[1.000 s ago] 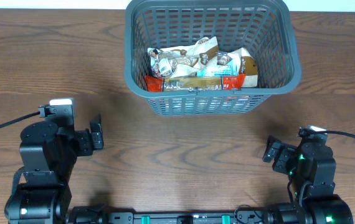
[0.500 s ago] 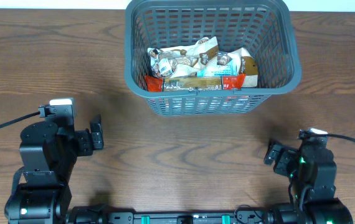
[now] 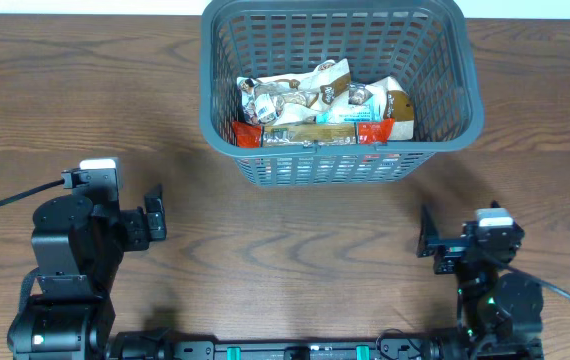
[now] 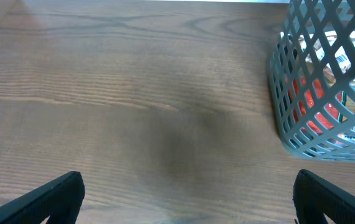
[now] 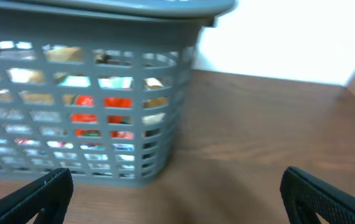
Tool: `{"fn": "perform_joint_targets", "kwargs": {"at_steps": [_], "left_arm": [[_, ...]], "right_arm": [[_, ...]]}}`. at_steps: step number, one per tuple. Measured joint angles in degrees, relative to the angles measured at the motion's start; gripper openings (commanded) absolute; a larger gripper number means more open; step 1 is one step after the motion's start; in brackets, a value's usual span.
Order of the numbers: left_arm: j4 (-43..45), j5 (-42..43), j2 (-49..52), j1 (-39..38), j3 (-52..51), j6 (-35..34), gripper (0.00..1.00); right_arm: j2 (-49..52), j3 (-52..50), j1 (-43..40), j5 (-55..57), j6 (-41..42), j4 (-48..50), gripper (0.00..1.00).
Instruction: Pack container
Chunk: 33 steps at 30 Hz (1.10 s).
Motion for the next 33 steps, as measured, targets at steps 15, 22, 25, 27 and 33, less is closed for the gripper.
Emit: {"fn": "perform_joint_targets", "kwargs": {"at_steps": [15, 22, 25, 27, 33], "left_arm": [[-0.02, 0.0, 0.0, 0.0, 0.0, 0.0, 0.99], [-0.02, 0.0, 0.0, 0.0, 0.0, 0.0, 0.99], [-0.02, 0.02, 0.0, 0.0, 0.0, 0.0, 0.99], [-0.02, 0.0, 0.0, 0.0, 0.0, 0.0, 0.99], [-0.02, 0.0, 0.0, 0.0, 0.0, 0.0, 0.99]], "right_arm": [[-5.44, -11.08, 0.0, -4.35, -3.74, 8.24, 0.99], [-6.05, -14.03, 0.0, -3.63, -2.12, 9.16, 0.99], [-6.05, -14.58, 0.0, -2.93, -1.81, 9.27, 0.99], [-6.05, -14.62, 0.0, -2.03, -1.75, 9.33, 0.99], [-6.05, -14.62, 0.0, 1.55, 0.68, 9.38, 0.99]]}}
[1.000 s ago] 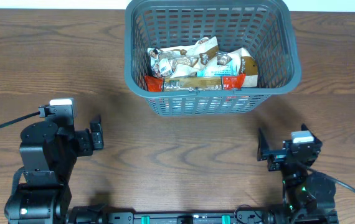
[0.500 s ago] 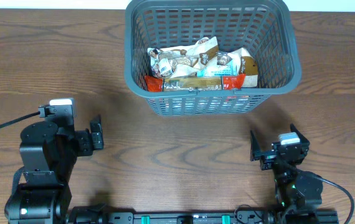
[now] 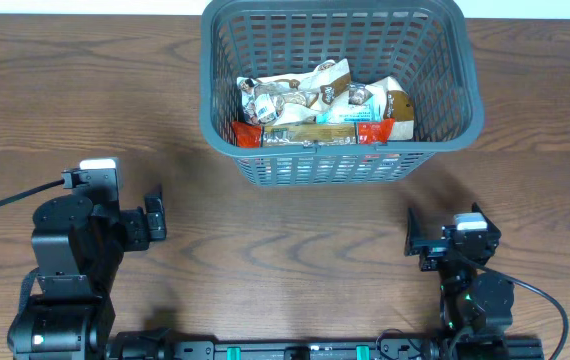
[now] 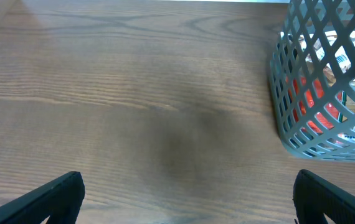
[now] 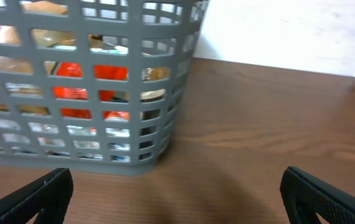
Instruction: Pack container
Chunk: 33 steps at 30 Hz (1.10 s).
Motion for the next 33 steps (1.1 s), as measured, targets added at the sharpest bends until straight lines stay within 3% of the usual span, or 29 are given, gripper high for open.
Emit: {"fn": "perform_joint_targets", "kwargs": {"at_steps": [33], "left_arm": [[0.0, 0.02, 0.0, 0.0, 0.0, 0.0, 0.99]], "right_arm": [[0.0, 0.0, 0.0, 1.9, 2.95, 0.04, 0.99]]}}
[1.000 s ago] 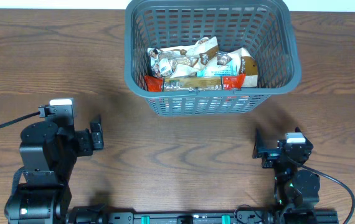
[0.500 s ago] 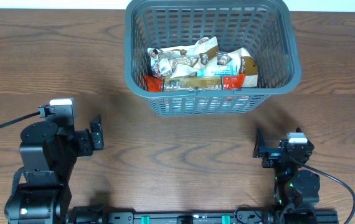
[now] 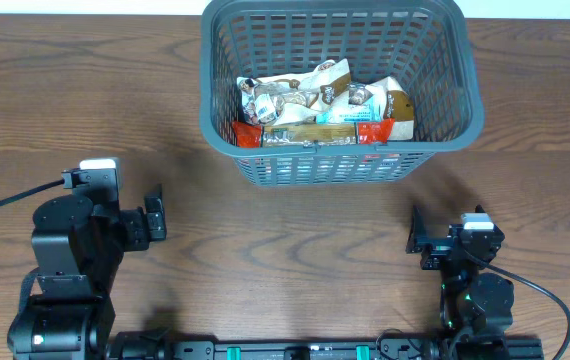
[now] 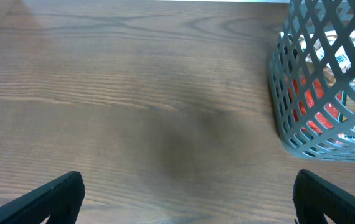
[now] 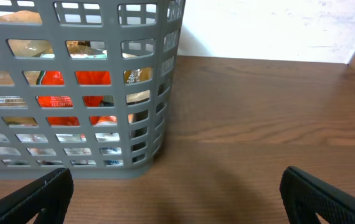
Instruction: Pack container
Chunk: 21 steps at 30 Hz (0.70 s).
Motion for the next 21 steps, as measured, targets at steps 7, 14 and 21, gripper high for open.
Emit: {"fn": "perform_joint_targets", "kwargs": {"at_steps": [7, 14, 21], "left_arm": [[0.0, 0.0, 0.0, 0.0, 0.0, 0.0, 0.99], [-0.02, -0.04, -0.02, 0.0, 0.0, 0.07, 0.99], [0.02, -0.83, -2.14, 0.0, -0.17, 2.16, 0.99]], "right_arm": [[0.0, 0.0, 0.0, 0.0, 0.0, 0.0, 0.99], [0.0, 0.0, 0.0, 0.0, 0.0, 0.02, 0.99], [0.0, 0.0, 0.0, 0.0, 0.0, 0.02, 0.99]]}}
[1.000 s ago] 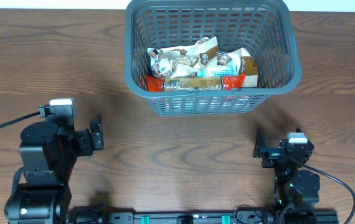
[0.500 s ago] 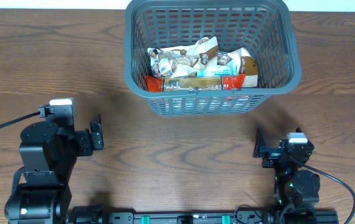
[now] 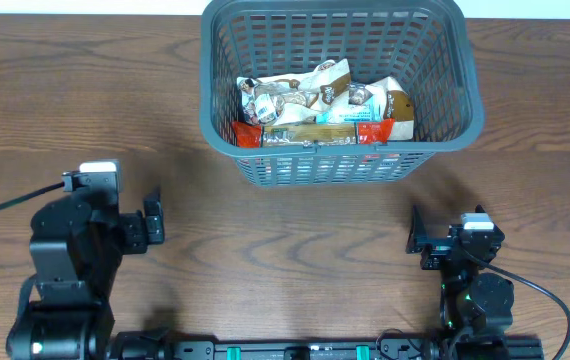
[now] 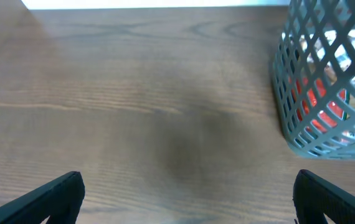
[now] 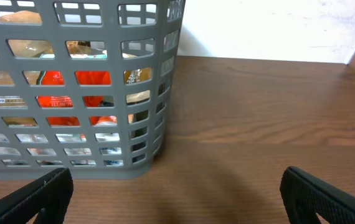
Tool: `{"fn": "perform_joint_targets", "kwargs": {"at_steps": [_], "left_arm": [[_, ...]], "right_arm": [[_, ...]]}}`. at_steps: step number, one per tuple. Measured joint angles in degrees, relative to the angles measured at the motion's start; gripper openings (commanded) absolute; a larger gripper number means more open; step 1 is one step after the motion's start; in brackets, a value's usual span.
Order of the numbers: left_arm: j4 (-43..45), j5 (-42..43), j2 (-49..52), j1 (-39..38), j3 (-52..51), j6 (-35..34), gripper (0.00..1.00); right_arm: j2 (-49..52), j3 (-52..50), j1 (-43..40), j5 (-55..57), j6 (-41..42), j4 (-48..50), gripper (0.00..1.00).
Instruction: Pack container
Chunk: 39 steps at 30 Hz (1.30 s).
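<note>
A grey mesh basket (image 3: pixel 327 166) stands at the back middle of the wooden table. Several snack packets (image 3: pixel 320 104) in white, brown and red lie inside it. My left gripper (image 3: pixel 153 222) rests low at the front left, open and empty. In the left wrist view the basket (image 4: pixel 327 87) is off to the right of the left gripper (image 4: pixel 187 202). My right gripper (image 3: pixel 417 240) sits at the front right, open and empty. In the right wrist view the basket (image 5: pixel 71 81) fills the left, beyond the right gripper (image 5: pixel 177 199), with red packets showing through its mesh.
Bare wooden table (image 3: pixel 295 240) lies between the two arms and in front of the basket. A pale wall (image 5: pixel 271 28) rises behind the table's far edge. A black cable (image 3: pixel 5 205) runs off to the left from the left arm.
My left arm has shifted slightly; its wrist view is now a little blurred and shows a pale strip beyond the table's far edge. The right arm and the basket have not moved.
Both grippers were open and empty throughout, and the packets lay in the basket. My right arm stood further right at first, then a little more to the left, and stayed there. The left arm stayed still until its small shift now.
</note>
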Motion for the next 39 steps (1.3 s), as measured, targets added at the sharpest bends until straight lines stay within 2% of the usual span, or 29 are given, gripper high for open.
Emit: {"fn": "perform_joint_targets", "kwargs": {"at_steps": [3, 7, 16, 20, 33, 39], "left_arm": [[3.32, -0.07, -2.45, 0.0, -1.49, 0.31, 0.99], [14.84, -0.46, -6.23, 0.0, -7.48, 1.07, 0.98], [43.15, -1.2, -15.39, 0.0, -28.76, 1.49, 0.99], [50.16, -2.4, -20.04, 0.0, -36.04, 1.55, 0.99], [51.98, -3.67, -31.32, -0.04, -46.29, 1.55, 0.99], [46.58, -3.69, -34.88, -0.07, -47.15, 1.2, 0.99]], "right_arm": [[0.0, 0.0, 0.0, 0.0, 0.0, 0.02, 0.99], [0.0, 0.0, 0.0, 0.02, 0.0, 0.11, 0.99], [0.0, -0.02, 0.0, 0.02, 0.0, 0.11, 0.99], [-0.02, -0.02, 0.0, 0.02, 0.0, 0.11, 0.99], [-0.02, -0.02, 0.0, 0.02, 0.0, 0.11, 0.99], [-0.02, -0.02, 0.0, 0.02, 0.0, 0.11, 0.99]]}}
